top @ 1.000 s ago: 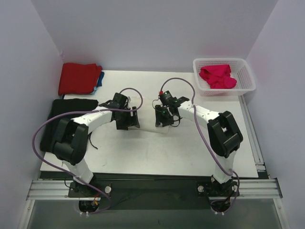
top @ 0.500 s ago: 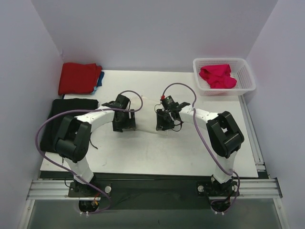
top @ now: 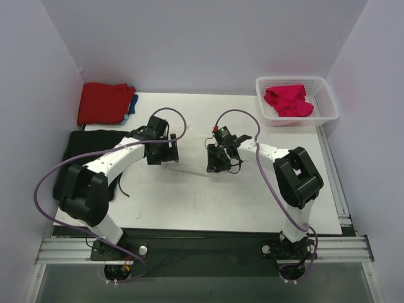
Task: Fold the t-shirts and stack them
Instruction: Fold the long partially folded tshirt into a neat square, then put the neatly folded tshirt into the corner of the board with the left arm
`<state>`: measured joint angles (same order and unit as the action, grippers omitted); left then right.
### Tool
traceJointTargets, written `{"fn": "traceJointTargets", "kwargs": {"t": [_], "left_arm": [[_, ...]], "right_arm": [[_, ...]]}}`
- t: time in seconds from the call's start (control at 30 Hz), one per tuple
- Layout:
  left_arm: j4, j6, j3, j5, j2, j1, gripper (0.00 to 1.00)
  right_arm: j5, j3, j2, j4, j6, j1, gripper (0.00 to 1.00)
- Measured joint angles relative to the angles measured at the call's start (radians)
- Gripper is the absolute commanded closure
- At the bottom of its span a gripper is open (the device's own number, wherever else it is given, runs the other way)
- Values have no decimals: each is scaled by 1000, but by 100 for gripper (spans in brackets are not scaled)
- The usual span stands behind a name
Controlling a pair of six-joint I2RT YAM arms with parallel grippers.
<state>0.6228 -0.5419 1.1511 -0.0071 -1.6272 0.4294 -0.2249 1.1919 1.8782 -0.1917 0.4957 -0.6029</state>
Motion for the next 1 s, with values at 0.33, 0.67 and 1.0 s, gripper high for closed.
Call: {"fn": "traceJointTargets", "kwargs": {"t": [0.33,0.67,1.0], "left_arm": [[-33,2,24,-49,-98,0,16],[-19,5,-29,-166,-161,3,17],[14,8,-19,-174,-146,3,16]], "right_arm": [[0,0,0,0,-3,0,61],[-1,-13,-5,13,-10,7,62],[2,-57,-42,35,-19,10,62]]}}
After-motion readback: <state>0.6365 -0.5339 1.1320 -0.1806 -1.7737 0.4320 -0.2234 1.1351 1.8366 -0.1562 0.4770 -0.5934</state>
